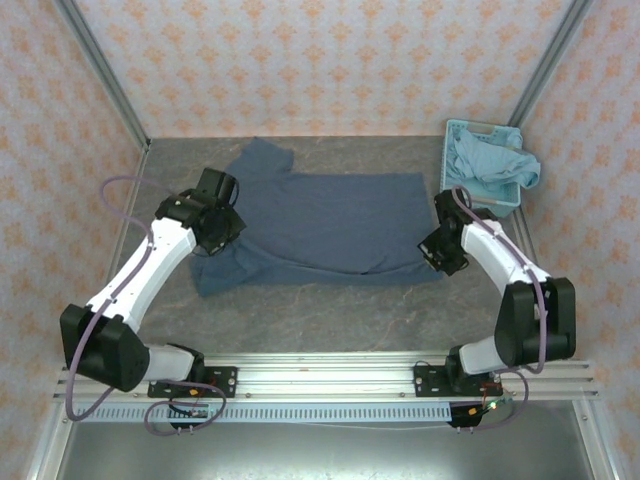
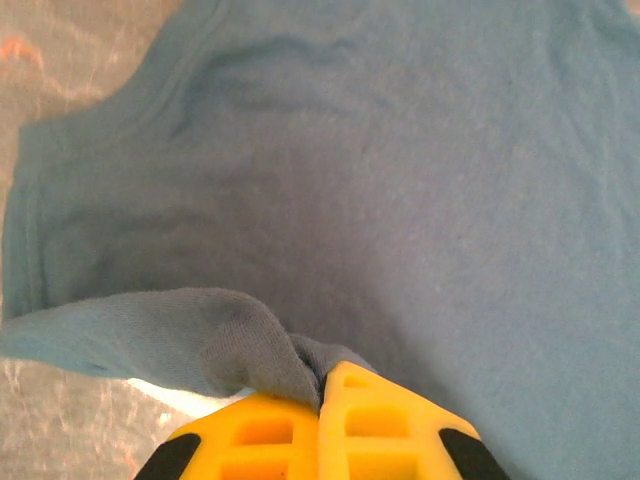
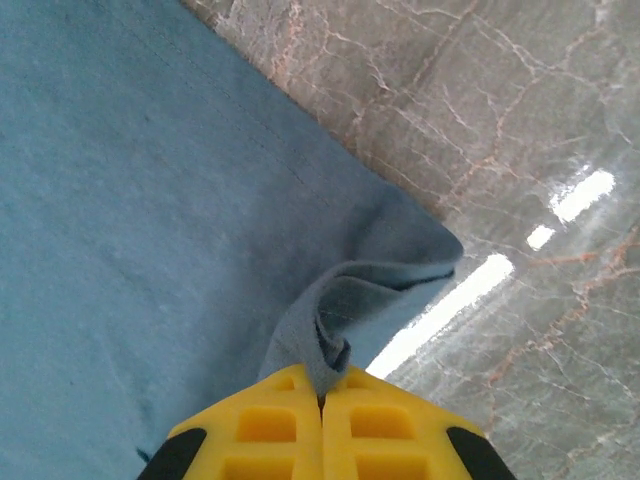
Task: Fold and stack the t-shirts
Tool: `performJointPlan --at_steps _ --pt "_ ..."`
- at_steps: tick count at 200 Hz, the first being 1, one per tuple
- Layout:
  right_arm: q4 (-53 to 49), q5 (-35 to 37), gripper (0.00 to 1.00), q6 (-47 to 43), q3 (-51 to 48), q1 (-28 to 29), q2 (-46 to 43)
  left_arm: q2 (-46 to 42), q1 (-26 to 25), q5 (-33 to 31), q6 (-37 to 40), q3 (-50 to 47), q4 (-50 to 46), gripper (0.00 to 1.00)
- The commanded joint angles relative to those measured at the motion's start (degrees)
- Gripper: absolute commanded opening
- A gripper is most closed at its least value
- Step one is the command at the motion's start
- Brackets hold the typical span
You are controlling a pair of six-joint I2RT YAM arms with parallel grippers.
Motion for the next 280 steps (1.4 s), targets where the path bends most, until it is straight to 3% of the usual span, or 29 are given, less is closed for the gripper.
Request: performJointPlan --at_steps 1,101,261,270,280 --pt "0.5 1.7 0.00 -0.5 3.4 -0.1 3.0 2.8 1.2 -4.5 4.9 3.6 1.8 0.00" --pt "2.1 3.4 0.00 0.2 9.9 -0.2 12.1 14.2 2.0 -6.7 14.6 11.1 5.4 0.00" --pt "2.4 5.5 0.00 1.2 17.3 -0.6 22.3 29.2 2.8 -12.1 18.8 22.4 2.8 0.00" --pt "2.3 5.2 0.10 1.0 18.2 -1.1 23.1 30.0 3.3 -11.5 18.8 23.3 2.6 0.01" --pt "2.4 4.6 0.26 0.4 18.9 -1.6 23.3 30.4 4.3 -10.2 18.8 24.1 1.8 0.17"
